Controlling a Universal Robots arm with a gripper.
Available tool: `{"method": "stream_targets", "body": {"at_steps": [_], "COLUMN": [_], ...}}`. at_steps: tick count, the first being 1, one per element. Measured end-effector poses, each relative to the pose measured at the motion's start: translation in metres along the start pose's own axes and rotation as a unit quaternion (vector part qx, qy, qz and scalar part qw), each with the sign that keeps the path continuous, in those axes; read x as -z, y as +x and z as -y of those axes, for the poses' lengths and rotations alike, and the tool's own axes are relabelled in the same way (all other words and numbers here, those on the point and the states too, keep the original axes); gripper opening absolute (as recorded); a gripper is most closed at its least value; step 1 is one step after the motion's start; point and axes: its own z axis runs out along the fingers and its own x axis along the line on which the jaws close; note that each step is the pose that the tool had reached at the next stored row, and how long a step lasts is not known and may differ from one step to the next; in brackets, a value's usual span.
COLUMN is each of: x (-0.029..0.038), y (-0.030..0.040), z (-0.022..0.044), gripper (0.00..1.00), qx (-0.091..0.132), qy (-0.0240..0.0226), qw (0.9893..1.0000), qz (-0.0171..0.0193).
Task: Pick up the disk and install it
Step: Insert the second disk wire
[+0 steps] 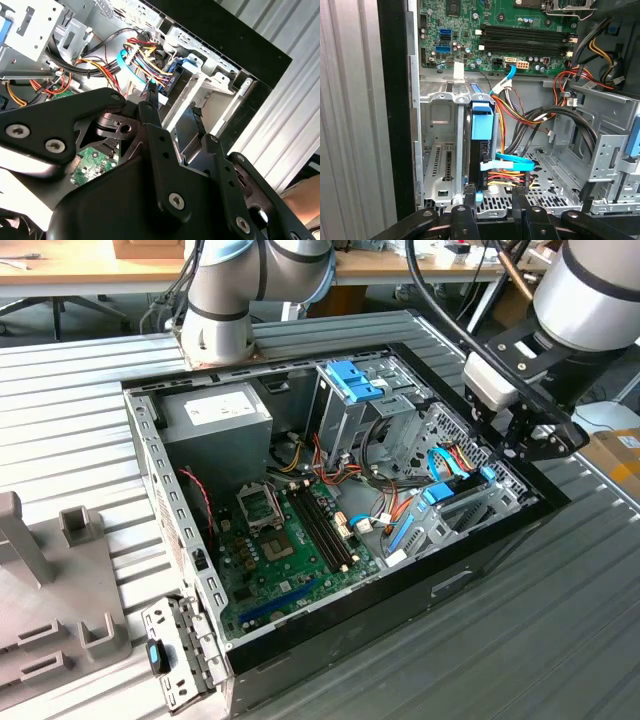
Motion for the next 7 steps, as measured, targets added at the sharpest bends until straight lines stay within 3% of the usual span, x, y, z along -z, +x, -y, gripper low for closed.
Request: {"method": "stream_targets", "body": {"at_steps": [7], "x": [0.001], "y": [-0.0001], "z": [0.0003], "gripper": [0.42], "qx": [0.0], "qy": [0.0], "qw": [1.0], "qz": [-0.0001]}}
